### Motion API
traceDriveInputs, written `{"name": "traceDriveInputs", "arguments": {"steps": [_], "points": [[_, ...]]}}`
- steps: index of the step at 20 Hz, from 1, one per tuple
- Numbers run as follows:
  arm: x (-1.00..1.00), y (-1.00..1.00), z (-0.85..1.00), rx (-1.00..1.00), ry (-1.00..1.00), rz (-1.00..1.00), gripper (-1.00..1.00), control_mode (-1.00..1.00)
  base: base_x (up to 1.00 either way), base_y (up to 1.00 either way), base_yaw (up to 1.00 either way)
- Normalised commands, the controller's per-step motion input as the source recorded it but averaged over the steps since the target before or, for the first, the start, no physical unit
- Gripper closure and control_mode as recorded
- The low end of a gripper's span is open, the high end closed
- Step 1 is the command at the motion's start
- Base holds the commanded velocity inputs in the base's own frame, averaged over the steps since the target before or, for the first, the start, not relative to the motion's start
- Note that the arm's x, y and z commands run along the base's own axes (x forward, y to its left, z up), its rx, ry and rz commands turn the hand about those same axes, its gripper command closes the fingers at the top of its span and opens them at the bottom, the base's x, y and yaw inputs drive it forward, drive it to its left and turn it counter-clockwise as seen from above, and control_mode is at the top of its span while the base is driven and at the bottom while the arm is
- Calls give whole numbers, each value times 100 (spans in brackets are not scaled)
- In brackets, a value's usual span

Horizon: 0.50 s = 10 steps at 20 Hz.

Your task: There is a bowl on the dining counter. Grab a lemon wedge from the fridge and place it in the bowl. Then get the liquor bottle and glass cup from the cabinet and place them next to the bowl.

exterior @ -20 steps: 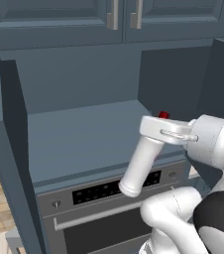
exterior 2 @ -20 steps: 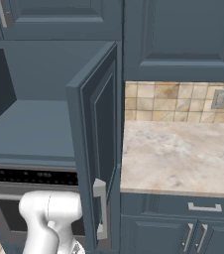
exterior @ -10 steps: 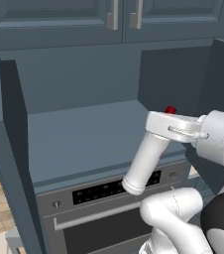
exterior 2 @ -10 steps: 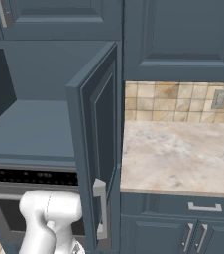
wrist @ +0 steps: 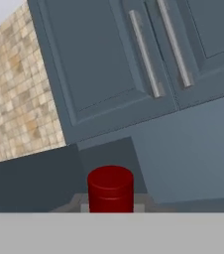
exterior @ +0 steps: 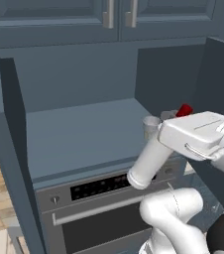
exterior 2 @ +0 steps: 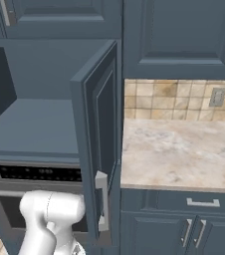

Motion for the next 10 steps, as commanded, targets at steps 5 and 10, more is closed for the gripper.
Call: {"name": "traceDriveInputs", "arguments": {"steps": [5,10], "points": [[0,0,0,0,0,0,100,100,-65,-4,-12],[0,0,0,0,0,0,100,100,-72,-2,-14]]}}
